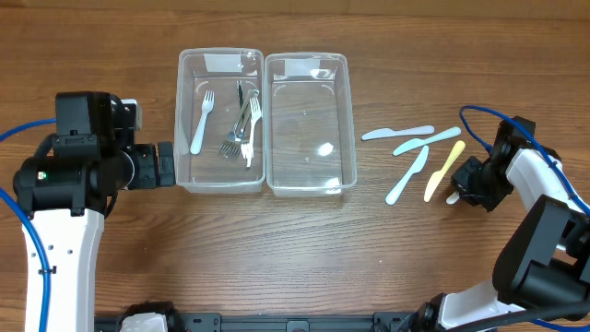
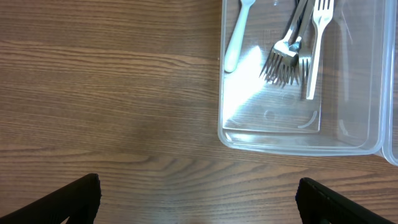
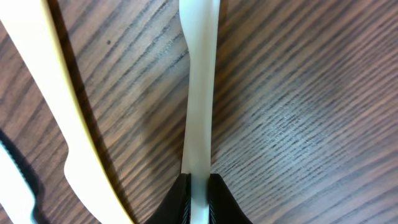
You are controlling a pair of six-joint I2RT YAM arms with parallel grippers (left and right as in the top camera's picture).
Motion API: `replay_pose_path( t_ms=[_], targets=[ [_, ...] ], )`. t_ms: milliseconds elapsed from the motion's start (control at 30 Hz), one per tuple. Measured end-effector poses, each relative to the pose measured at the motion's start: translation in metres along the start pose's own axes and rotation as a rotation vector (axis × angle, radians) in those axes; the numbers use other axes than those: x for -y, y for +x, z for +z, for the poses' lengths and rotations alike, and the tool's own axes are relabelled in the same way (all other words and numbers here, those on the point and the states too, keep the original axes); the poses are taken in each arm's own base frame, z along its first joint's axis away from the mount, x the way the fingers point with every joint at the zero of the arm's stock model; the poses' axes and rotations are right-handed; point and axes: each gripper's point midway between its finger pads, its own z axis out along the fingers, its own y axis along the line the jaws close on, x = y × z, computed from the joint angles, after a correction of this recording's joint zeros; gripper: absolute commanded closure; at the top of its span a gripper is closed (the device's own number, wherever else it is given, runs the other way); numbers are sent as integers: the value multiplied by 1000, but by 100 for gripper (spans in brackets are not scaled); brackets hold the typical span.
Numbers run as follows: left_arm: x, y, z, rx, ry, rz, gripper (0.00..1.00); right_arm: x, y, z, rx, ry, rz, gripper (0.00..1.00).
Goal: Pack container
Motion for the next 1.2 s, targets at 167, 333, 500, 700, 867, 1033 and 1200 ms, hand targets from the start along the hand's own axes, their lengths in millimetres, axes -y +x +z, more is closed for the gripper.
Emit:
replay_pose_path(
  t_ms=[167,333,500,700,867,1033,1200],
  targets=[
    [0,0,0,0,0,0,0,-5,-1,0,2,-27,-15,88],
    [0,0,0,0,0,0,0,-10,0,3,-10,-53,-37,85],
    [0,0,0,0,0,0,0,-13,0,6,-18,-69,-48,82],
    [0,0,0,0,0,0,0,-14,0,6,-19,-75,-48,88],
    [0,0,0,0,0,0,0,-16,-2,4,-15,-89,-48,96],
    [0,0,0,0,0,0,0,-18,-4,2,-10,-103,-49,96],
    [0,0,0,0,0,0,0,-18,-4,2,-11,-105,-49,96]
  ],
)
